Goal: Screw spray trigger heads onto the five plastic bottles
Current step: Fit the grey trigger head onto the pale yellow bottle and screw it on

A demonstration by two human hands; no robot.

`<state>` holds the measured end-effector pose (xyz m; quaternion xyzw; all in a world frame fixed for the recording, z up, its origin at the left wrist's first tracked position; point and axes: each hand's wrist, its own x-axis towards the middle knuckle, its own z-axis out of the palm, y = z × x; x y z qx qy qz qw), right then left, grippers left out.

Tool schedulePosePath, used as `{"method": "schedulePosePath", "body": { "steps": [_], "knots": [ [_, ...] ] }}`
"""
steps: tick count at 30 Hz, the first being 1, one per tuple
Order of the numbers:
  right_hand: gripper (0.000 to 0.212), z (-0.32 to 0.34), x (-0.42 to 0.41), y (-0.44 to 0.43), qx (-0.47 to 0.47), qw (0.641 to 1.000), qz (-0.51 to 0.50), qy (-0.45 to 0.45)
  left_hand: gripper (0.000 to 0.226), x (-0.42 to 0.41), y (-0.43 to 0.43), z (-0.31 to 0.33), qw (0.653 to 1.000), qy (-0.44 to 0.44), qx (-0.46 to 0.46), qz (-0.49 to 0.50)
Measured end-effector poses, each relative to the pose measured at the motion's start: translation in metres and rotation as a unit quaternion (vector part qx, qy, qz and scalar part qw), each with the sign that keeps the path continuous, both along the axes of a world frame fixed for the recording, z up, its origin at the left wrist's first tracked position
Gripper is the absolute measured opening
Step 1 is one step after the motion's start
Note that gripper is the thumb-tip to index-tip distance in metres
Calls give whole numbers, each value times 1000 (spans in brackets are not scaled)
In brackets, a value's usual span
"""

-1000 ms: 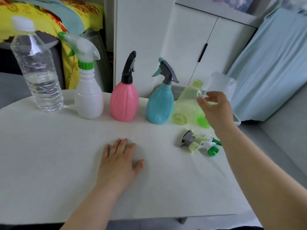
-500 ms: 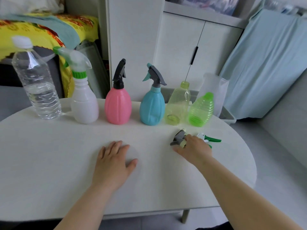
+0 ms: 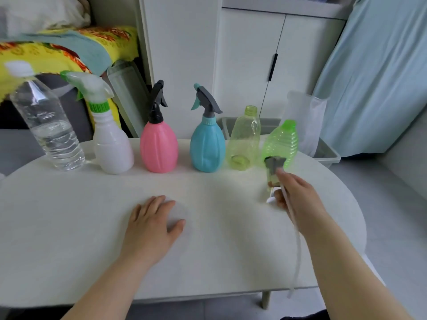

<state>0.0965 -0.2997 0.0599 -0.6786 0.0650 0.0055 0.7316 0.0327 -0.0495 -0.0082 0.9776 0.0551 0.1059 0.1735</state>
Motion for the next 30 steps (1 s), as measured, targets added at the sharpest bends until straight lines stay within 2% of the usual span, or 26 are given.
{"method": "schedulePosePath", "body": {
  "steps": [2,4,7,10,13,16,21,23,27,30],
  "knots": [
    [26,-1,-1,-14,190,982,-11,-5,51,-1,-1,0,1000,0,4,1],
    [27,-5,-1,-26,261,965,-35,-3,49,-1,-2,1,1000,-4,4,3],
    [29,-6,4,-42,272,961,-57,-4,47,-3,-7,7,1000,-11,-23,3],
    [27,-5,8,-56,269,960,-81,-8,52,3,-31,18,995,-34,-91,-31],
    [25,-9,6,-61,258,959,-116,18,58,27,-74,44,977,-91,-173,-84],
    [24,-12,2,-61,230,963,-129,48,63,64,-114,77,958,-156,-213,-108],
    [26,-13,-2,-71,207,970,-118,49,69,116,-142,110,938,-221,-256,-74],
    [26,-15,-2,-77,205,970,-122,47,71,132,-144,114,934,-210,-284,-49],
    [26,-16,-2,-83,224,965,-132,42,74,157,-147,112,929,-130,-347,1],
    [27,-14,0,-82,241,961,-131,37,77,169,-150,108,934,-90,-347,14]
  ]
}}
